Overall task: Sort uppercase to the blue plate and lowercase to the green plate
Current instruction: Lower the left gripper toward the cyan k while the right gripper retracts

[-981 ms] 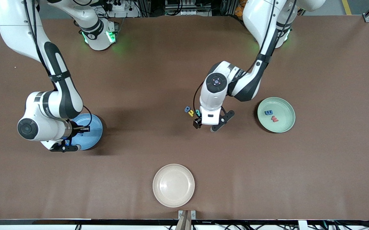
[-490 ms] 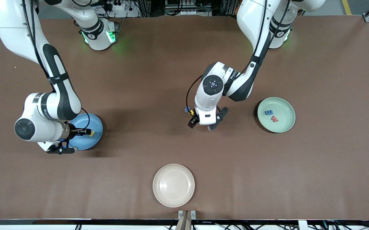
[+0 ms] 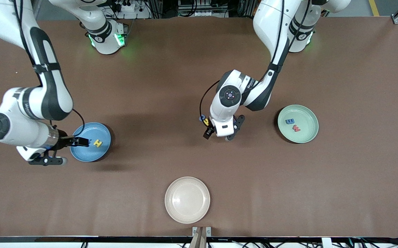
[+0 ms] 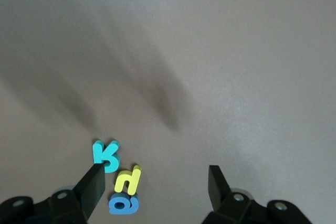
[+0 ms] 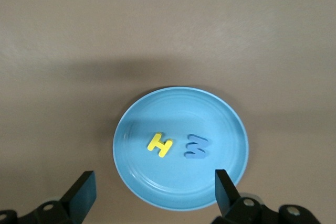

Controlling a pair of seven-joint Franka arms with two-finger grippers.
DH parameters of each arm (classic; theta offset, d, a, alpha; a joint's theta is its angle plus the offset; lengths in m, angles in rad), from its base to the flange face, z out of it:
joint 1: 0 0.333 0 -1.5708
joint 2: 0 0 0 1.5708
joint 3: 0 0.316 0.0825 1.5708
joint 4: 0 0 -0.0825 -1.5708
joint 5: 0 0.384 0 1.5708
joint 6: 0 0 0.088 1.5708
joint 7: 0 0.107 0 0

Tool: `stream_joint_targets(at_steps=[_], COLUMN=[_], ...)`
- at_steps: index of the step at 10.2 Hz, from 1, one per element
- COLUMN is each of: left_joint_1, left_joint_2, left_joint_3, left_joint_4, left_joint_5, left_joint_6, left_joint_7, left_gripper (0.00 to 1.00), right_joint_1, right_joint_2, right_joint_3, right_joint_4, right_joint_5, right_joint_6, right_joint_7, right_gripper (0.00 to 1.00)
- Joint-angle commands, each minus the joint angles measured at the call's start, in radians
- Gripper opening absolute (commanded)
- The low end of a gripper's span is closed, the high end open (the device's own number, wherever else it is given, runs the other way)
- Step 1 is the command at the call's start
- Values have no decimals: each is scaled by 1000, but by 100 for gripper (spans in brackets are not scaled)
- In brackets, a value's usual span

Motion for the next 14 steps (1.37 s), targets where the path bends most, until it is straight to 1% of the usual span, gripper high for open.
stream_joint_targets(at_steps=[1,5,7,10,11,12,14], left_joint_1=[-52,-93,-101,-99,-98,-98,-98], left_joint_2=[35,65,79,79,81,82,90], left_joint_3=[15,17,17,15,15,14,11], left_joint_4=[42,40,36,31,30,30,30], left_joint_5=[-13,-10,30,58,64,64,64], left_joint_6=[-4,-4,-4,-7,-7,-7,-7], left_joint_7=[-21,-29,-28,-26,-27,-27,-29], left_gripper=[87,87,84,82,82,82,80], right_joint_1=[-36,-73,-107,-116,-116,-124,-130], right_joint_2=[-89,-198,-256,-342,-361,-368,-368], right_joint_3=[13,19,28,33,45,75,118], right_joint_4=[-19,-21,-22,-19,-19,-16,7], right_joint_5=[18,15,11,-8,-28,-61,-74], right_joint_6=[-35,-92,-167,-225,-227,-231,-234], right_joint_7=[-19,-53,-72,-73,-69,-63,-24], right_gripper=[100,100,100,100,100,100,100])
